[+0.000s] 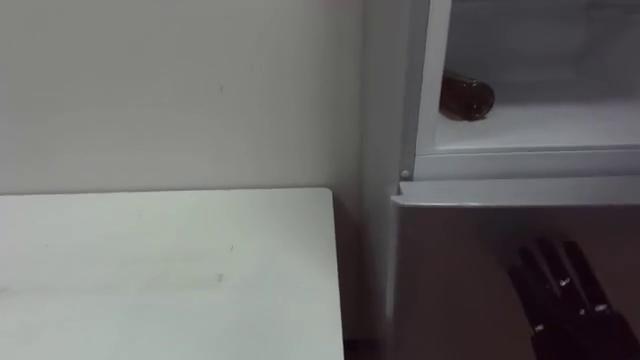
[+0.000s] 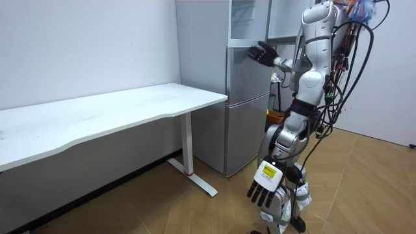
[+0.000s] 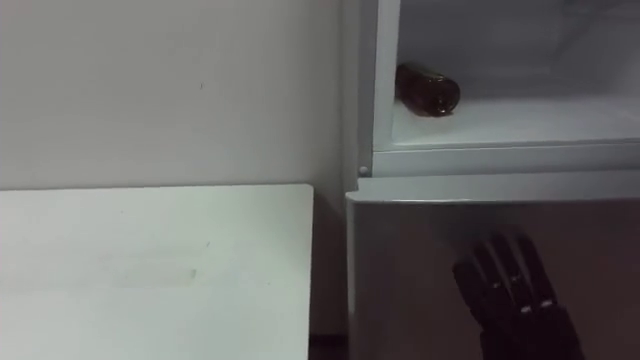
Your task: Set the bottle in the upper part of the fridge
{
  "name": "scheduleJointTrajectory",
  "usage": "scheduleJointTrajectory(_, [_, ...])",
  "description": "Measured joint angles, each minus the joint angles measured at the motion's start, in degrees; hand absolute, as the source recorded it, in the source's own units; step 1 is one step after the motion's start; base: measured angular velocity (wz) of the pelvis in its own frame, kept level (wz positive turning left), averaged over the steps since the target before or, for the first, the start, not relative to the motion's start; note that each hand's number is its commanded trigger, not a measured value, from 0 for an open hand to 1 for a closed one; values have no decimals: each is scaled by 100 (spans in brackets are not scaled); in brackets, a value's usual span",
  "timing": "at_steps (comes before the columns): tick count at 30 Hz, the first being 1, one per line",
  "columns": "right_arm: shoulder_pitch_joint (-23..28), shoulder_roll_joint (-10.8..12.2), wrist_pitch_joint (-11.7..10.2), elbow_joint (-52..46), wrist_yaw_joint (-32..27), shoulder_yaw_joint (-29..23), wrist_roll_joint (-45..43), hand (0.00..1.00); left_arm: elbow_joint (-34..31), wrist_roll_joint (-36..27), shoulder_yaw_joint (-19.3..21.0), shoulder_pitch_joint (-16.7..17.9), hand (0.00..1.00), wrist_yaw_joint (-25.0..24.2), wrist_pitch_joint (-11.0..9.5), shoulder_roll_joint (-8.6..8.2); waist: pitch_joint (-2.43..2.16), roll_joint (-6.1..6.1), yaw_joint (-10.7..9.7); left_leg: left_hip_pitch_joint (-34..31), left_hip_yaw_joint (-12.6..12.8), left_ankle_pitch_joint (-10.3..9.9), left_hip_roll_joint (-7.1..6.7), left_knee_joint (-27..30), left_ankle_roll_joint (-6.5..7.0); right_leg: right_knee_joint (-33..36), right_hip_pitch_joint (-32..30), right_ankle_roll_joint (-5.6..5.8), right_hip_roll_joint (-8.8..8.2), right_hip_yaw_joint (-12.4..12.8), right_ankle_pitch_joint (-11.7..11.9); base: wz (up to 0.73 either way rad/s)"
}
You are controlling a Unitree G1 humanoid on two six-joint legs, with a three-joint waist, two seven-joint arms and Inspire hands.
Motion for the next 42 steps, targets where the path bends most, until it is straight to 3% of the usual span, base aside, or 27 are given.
scheduleJointTrajectory(4, [327, 2, 44, 472, 10, -12, 369, 0, 32, -19, 25, 7, 0, 31, -19, 6, -1, 42, -59, 31, 21, -4, -2, -19, 1, -5, 3, 4, 4, 19, -3, -6])
scheduleJointTrajectory(12, [501, 49, 30, 1670, -6, -50, 328, 0, 110, -220, 21, 33, 0, 125, -140, -13, 1, -154, -196, 63, 46, -5, -16, -39, 0, -17, 1, 22, 3, 112, -14, -3])
scheduleJointTrajectory(19, [532, 58, 32, 2416, -164, -202, 277, 0, 115, -401, 21, 95, 0, 258, -183, 15, 11, -159, -369, 80, 67, -40, -10, -39, 7, -18, 6, 28, 6, 116, -15, 0])
scheduleJointTrajectory(27, [583, 136, 49, 4084, -805, -505, -169, 0, 163, -906, 103, 125, 0, 304, -171, 15, 9, -156, -505, 164, 153, -50, -4, -125, -3, -5, 6, 29, 8, 157, -24, -5])
scheduleJointTrajectory(35, [641, 189, 131, 4441, -1394, -674, -1199, 0, 11, -915, 148, 60, 0, 299, -170, 21, 11, -200, -657, 243, 180, -48, -27, -202, -1, 3, 8, 44, 0, 213, -42, -4])
scheduleJointTrajectory(42, [464, 177, 211, 4482, -2070, -1426, -951, 0, -4, -1009, 317, 3, 0, 296, -175, 49, 39, -306, -701, 275, 196, -47, -31, -194, 0, -4, 25, 52, 9, 290, -49, -4])
